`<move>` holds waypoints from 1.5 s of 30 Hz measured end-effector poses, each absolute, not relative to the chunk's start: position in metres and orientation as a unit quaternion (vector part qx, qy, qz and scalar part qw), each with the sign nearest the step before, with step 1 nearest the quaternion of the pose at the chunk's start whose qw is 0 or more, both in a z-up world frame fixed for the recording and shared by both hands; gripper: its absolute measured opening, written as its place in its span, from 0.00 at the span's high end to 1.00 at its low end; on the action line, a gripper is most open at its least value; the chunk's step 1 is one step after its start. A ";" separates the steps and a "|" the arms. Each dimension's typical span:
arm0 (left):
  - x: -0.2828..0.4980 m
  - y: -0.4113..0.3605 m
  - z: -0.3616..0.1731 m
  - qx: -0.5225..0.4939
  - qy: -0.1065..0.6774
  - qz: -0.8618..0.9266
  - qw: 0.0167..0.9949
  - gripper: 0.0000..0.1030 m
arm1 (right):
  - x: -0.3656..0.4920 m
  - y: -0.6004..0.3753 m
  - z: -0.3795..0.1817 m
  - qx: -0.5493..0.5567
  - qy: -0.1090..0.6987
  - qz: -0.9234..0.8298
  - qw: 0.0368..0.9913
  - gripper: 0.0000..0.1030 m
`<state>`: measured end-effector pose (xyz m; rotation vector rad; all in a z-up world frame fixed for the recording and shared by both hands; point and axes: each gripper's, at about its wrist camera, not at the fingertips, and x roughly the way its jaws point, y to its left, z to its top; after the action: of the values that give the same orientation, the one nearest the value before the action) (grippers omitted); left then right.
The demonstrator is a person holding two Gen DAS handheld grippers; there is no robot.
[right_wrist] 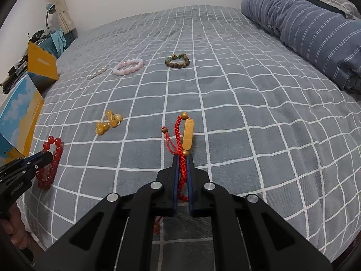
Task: Organize jewelry
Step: 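Grasp the red bead bracelet with the left tool while the right tool grasps the gold-bar cord bracelet, then lift both bracelets and carry them over the white box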
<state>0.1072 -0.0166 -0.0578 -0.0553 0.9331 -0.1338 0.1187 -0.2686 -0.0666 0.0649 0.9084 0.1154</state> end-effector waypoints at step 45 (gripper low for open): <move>0.098 0.017 0.044 -0.037 0.423 -0.078 0.902 0.88 | 0.121 -0.226 0.023 0.004 0.409 0.068 0.910 0.95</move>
<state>0.0977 0.0172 0.0440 -0.0771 0.8742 -0.1613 0.1209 -0.2264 0.0234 0.0080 0.8440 0.1407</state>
